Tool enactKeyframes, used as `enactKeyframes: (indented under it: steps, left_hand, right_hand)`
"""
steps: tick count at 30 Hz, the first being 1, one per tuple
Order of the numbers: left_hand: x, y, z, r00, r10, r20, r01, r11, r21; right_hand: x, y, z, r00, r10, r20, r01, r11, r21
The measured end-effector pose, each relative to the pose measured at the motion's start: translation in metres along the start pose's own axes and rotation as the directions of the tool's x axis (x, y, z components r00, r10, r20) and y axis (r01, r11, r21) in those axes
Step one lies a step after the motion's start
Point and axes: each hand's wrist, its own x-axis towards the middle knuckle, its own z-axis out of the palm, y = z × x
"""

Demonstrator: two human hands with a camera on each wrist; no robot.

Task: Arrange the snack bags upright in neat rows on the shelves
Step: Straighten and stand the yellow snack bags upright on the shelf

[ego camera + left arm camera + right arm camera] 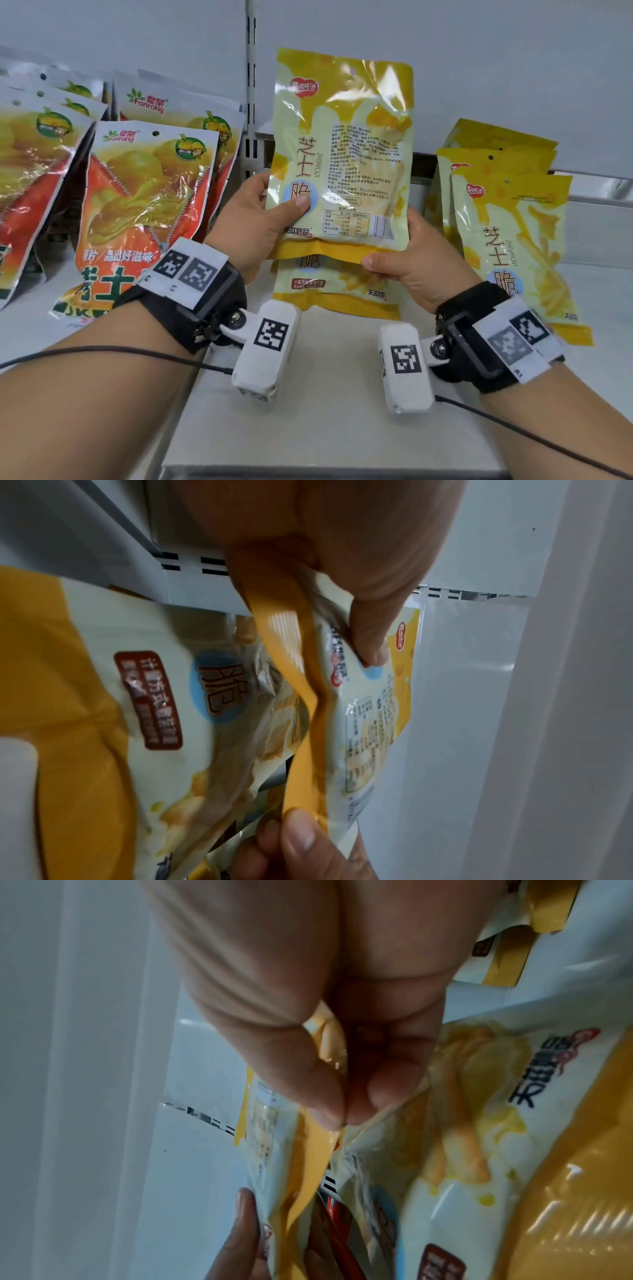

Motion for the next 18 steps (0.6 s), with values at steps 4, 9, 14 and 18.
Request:
enactKeyframes:
  steps: [4, 9, 14, 18]
  left_hand:
    - [-0.0021, 0.0006, 0.0030, 0.999, -0.002, 0.044, 0.003, 1.000, -0.025]
    - [-0.0048, 0.0034, 0.0026, 0.997, 0.005, 0.083, -0.003, 1.000, -0.028]
    - [-0.0076, 0.0023, -0.0011, 0.987, -0.057, 0.150, 0.067, 0.996, -0.058]
    - [-0.0082, 0.0035, -0.0011, 0.988, -0.091, 0.123, 0.115, 0.973, -0.198]
  right_hand:
    - [0.0012, -0.0007, -0.0029, 1.000, -0.007, -0.013, 0.006, 0.999, -0.045]
    - [0.0016, -0.0001, -0.0023, 1.000, -0.001, -0.009, 0.001, 1.000, 0.021]
    - [0.0041, -0.0045, -0.0042, 0.999, 0.047, -0.012, -0.040, 0.943, 0.331]
    - [0.0033, -0.0039, -0.0070, 0.998, 0.059, 0.023, -0.064, 0.954, 0.294]
